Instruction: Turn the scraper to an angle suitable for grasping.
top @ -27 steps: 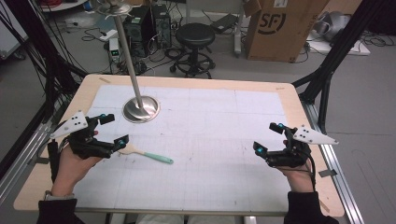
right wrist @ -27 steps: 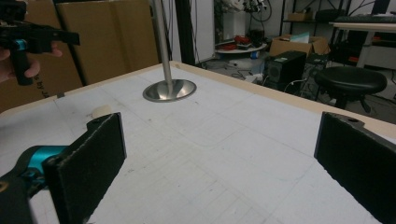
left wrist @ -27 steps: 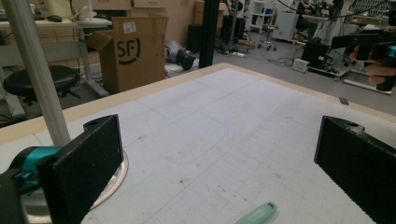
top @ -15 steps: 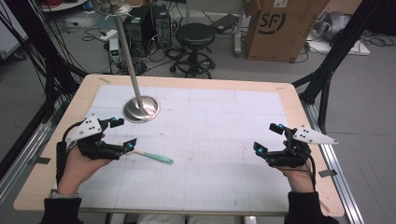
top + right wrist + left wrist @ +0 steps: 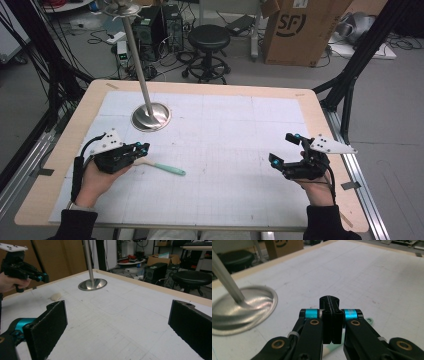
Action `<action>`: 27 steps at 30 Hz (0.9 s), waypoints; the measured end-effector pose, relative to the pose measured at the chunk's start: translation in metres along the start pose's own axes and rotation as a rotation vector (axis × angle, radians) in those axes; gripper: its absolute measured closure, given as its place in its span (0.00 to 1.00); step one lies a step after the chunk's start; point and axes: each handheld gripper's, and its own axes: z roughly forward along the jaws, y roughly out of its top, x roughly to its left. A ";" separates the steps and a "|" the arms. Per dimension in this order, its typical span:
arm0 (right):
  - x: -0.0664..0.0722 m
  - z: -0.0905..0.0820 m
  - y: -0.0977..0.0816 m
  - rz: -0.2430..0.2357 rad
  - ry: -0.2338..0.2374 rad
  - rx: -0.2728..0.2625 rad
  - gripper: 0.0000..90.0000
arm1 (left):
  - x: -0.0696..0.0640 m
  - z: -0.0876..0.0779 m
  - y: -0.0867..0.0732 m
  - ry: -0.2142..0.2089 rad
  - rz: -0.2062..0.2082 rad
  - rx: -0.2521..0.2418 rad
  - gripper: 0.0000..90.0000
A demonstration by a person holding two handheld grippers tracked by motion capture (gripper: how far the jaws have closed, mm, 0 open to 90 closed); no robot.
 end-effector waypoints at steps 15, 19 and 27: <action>-0.001 0.003 -0.003 0.010 0.009 0.013 0.01 | 0.021 0.045 -0.033 0.036 -0.126 0.200 1.00; -0.002 0.002 -0.003 0.011 0.006 0.012 0.01 | 0.022 0.047 -0.036 0.037 -0.104 0.247 1.00; -0.002 0.003 -0.004 0.015 0.013 0.017 0.01 | 0.025 0.046 -0.044 0.050 -0.098 0.271 1.00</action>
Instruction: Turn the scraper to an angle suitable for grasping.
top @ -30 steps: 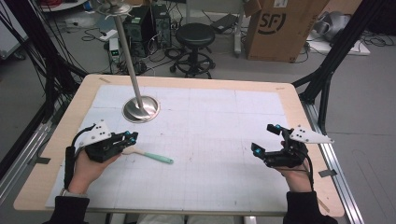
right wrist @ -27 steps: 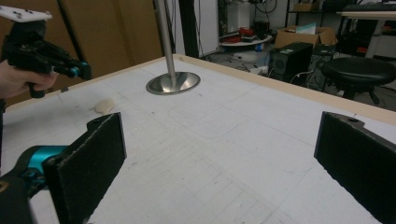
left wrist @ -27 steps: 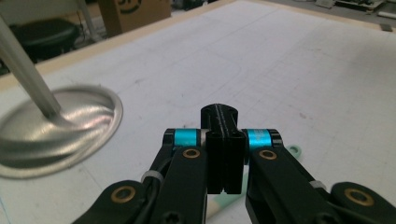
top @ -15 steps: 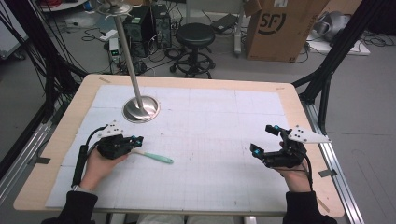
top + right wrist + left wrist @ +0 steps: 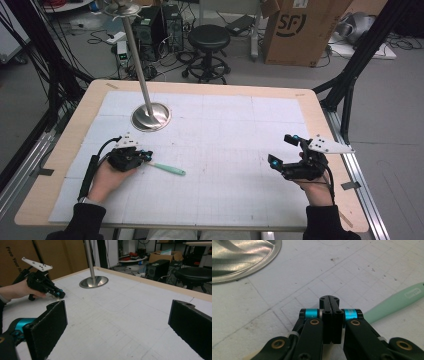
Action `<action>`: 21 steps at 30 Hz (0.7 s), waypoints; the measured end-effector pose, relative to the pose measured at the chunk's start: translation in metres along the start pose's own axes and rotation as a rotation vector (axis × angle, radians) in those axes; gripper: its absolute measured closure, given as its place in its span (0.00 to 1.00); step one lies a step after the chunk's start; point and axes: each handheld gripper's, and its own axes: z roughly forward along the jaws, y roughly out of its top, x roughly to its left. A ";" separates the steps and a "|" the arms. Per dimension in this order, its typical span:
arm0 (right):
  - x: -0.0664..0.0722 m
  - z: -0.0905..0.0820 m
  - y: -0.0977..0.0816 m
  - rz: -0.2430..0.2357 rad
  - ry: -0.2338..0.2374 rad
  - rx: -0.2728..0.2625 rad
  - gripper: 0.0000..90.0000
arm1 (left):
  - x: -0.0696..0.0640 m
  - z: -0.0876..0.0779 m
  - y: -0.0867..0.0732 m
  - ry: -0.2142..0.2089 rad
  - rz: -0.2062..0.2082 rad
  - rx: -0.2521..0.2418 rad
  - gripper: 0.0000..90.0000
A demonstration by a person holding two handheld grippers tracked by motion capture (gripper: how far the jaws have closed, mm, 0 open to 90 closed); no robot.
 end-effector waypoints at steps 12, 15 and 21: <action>-0.001 0.004 -0.001 0.002 0.005 0.014 0.01 | -0.011 -0.012 -0.006 0.031 0.044 0.035 1.00; -0.001 0.007 -0.001 -0.003 0.008 0.018 0.01 | -0.019 -0.017 -0.010 0.035 0.036 0.042 1.00; -0.001 0.012 -0.001 -0.001 0.017 0.023 0.01 | -0.031 -0.031 -0.022 0.010 0.012 0.042 1.00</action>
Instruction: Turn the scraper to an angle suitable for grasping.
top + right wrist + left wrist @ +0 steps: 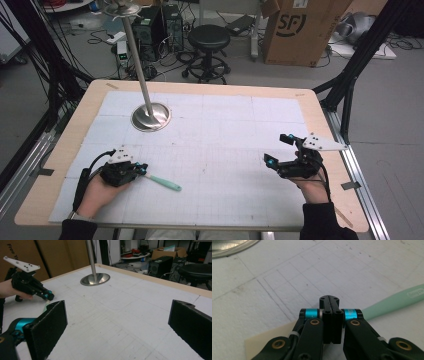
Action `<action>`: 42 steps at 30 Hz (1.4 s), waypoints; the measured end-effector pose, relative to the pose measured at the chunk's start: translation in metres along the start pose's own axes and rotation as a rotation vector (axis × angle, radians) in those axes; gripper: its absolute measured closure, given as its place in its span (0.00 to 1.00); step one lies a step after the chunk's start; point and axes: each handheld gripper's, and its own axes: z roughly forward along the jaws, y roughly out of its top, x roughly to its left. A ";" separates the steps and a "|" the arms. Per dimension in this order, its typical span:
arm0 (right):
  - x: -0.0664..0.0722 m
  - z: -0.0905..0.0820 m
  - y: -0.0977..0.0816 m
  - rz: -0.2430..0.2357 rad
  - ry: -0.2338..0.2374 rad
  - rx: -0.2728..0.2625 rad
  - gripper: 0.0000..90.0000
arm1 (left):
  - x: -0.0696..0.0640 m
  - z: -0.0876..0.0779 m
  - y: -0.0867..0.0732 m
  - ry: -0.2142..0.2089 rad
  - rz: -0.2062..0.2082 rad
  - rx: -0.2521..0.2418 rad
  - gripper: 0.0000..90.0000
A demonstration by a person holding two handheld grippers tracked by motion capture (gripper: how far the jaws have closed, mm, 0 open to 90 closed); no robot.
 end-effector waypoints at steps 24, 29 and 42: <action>-0.001 0.007 0.003 0.003 0.019 -0.013 0.01 | -0.064 0.007 0.004 -0.254 0.193 0.005 1.00; 0.001 0.009 0.001 -0.004 0.021 0.003 0.01 | -0.062 0.016 0.009 -0.221 0.186 -0.004 1.00; 0.002 0.004 -0.001 -0.008 0.004 0.018 0.01 | -0.025 0.037 0.024 -0.058 0.038 -0.046 1.00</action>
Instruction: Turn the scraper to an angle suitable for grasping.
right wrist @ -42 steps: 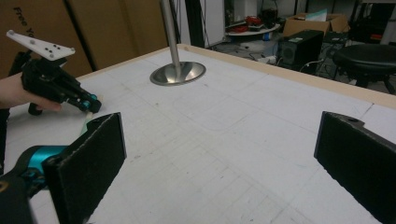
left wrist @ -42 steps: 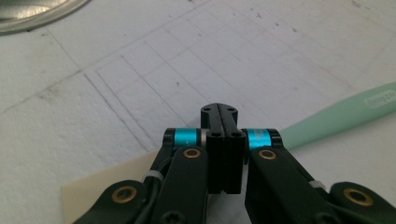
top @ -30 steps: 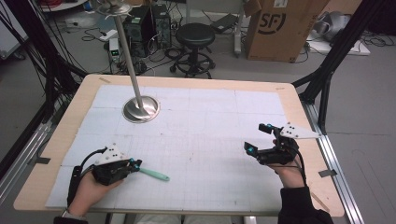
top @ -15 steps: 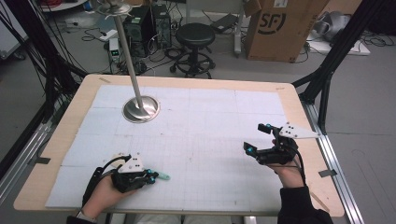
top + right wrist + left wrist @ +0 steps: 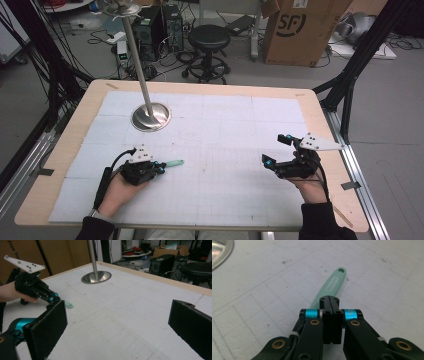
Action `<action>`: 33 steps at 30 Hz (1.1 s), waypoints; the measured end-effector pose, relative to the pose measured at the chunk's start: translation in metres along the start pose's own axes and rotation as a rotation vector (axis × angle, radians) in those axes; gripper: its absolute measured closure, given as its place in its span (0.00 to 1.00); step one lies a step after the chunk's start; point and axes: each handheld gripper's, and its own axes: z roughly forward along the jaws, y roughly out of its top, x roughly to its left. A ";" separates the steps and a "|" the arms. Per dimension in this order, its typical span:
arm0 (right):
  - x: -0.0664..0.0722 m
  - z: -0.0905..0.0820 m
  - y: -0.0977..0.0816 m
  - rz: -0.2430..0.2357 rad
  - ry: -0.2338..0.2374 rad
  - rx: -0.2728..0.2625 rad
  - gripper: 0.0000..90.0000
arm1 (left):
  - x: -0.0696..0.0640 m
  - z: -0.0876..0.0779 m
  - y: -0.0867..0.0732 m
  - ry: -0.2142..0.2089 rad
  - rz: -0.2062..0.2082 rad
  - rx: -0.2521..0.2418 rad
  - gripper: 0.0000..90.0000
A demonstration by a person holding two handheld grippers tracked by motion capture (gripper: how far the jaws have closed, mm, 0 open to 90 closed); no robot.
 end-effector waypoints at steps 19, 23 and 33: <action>-0.001 -0.001 -0.001 0.004 0.002 0.001 0.01 | 0.046 -0.030 -0.016 0.138 -0.003 0.030 1.00; 0.000 0.000 -0.001 0.003 0.004 0.004 0.01 | 0.040 -0.033 -0.016 0.127 0.004 0.051 1.00; -0.001 -0.001 -0.001 0.003 0.004 0.003 0.01 | 0.025 -0.041 -0.018 0.095 -0.006 0.095 1.00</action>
